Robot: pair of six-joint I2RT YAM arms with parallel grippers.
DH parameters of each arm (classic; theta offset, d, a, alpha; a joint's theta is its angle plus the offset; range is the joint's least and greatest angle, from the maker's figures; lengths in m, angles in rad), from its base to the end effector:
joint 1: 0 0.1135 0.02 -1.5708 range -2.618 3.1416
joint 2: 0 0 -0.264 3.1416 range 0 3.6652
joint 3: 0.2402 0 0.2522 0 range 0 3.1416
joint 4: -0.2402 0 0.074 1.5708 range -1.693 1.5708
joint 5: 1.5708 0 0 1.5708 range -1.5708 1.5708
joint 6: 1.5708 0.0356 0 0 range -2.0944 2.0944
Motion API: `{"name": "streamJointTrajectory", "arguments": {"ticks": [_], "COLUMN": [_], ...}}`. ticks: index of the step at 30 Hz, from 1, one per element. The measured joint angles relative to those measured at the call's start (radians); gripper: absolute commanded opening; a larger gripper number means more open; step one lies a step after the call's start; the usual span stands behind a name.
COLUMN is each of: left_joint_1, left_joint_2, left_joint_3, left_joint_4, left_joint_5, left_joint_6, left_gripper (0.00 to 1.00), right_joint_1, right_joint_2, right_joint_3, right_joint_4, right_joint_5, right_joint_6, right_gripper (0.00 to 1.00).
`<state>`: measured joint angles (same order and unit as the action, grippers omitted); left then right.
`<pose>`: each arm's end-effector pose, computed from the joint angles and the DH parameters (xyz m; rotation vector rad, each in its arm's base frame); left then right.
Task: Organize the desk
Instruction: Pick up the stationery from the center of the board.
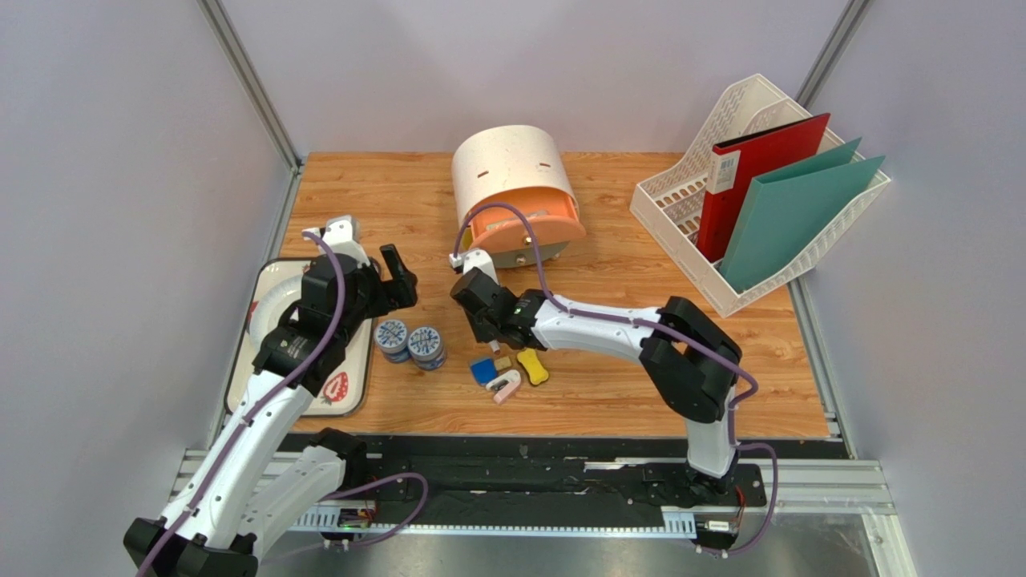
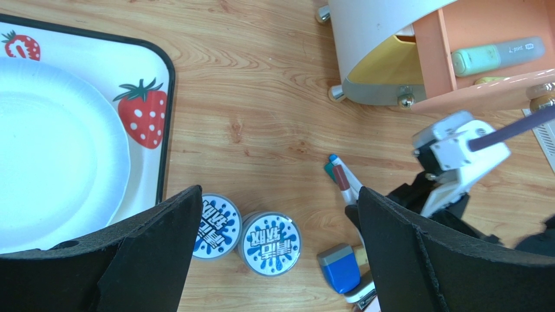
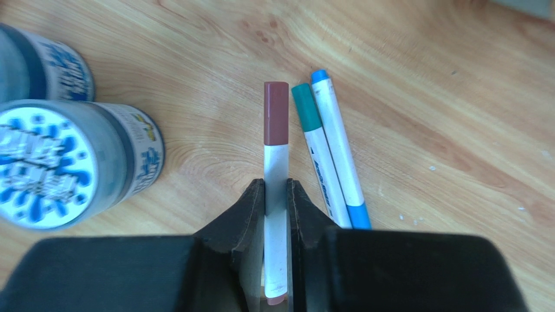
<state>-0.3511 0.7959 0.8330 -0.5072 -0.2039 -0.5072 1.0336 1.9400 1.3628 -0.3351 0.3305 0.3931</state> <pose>0.1667 -0.0534 0.3219 -0.2871 2.0262 -0.3315 0.2244 0.3542 0.1912 -0.6325 2.3461 0.2365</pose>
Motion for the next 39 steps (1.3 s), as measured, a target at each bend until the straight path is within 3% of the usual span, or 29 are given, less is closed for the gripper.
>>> {"name": "streamJointTrajectory", "arguments": {"ticks": [19, 25, 33, 39], "left_joint_1": [0.000, 0.000, 0.000, 0.000], "left_joint_2": [-0.016, -0.016, -0.001, 0.010], "left_joint_3": [0.000, 0.000, 0.000, 0.000], "left_joint_4": [-0.001, -0.001, 0.001, 0.002], "left_joint_5": [0.000, 0.007, 0.028, 0.039], "left_joint_6": [-0.004, -0.004, -0.004, -0.004], "left_gripper": [0.97, 0.97, 0.97, 0.97], "right_joint_1": [-0.006, -0.105, -0.360, -0.413], "right_joint_2": [-0.491, -0.636, -0.620, -0.546], "right_joint_3": [-0.041, -0.040, -0.030, 0.037], "right_joint_4": [-0.005, 0.004, 0.005, 0.020], "right_joint_5": [-0.008, -0.036, -0.215, -0.348], "right_joint_6": [-0.190, -0.239, -0.299, -0.417], "right_gripper": [0.00, 0.00, 0.00, 0.00]}}
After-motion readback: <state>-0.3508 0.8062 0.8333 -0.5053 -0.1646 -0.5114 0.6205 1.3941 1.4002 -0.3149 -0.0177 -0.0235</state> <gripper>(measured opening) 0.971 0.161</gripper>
